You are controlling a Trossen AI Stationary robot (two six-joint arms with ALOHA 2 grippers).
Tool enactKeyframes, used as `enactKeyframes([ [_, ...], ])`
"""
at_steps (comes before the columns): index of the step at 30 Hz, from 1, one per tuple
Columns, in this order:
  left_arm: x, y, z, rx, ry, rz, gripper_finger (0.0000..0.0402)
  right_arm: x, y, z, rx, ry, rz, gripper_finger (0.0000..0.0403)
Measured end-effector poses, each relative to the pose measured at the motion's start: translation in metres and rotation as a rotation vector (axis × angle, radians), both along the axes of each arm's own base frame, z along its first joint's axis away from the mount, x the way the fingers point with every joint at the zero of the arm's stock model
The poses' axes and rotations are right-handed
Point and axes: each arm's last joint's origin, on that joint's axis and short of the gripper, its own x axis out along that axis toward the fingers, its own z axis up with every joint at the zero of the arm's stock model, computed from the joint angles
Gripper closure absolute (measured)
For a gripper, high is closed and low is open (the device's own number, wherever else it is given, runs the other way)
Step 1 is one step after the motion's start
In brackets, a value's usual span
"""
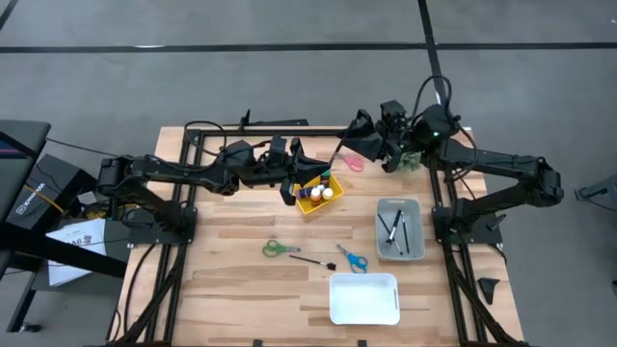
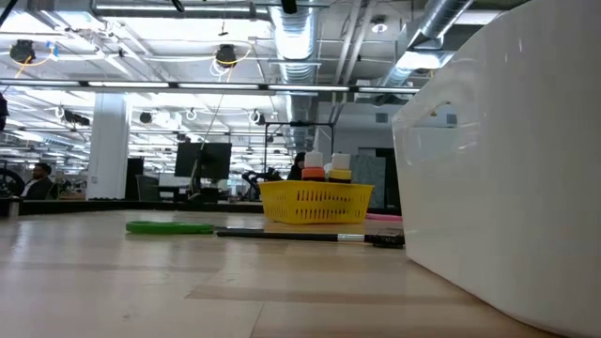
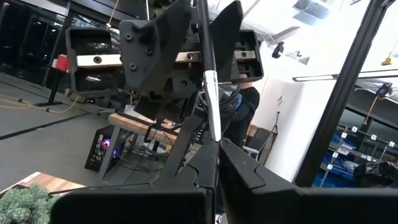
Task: Pick & Place Paint Supplies
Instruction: Put the black eyeshadow brush into the gray bin
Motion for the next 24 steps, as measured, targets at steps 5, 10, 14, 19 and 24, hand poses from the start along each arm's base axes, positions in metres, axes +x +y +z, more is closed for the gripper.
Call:
enactKeyframes([
  [5, 0.0, 0.0, 0.0, 0.0, 0.0, 0.0, 0.0401, 0.001, 0.002, -0.001, -0.01, 0.002, 0.002, 0.0347],
  [10, 0.0, 0.0, 0.0, 0.0, -0.003, -0.004, 0.0398, 0.002, 0.001, -0.002, -0.006, 0.005, -0.042, 0.0379],
  [14, 0.001, 0.0, -0.003, -0.018, 0.04, -0.004, 0.0382, 0.002, 0.0, -0.003, 0.0, 0.02, -0.064, 0.0385],
  [19, 0.004, -0.001, -0.02, -0.029, 0.213, -0.005, 0.0355, 0.0, 0.0, -0.002, 0.002, 0.017, -0.08, 0.0385],
  [24, 0.004, -0.003, -0.034, -0.034, 0.353, -0.009, 0.0335, -0.009, -0.004, -0.002, -0.004, 0.075, -0.114, 0.0385],
])
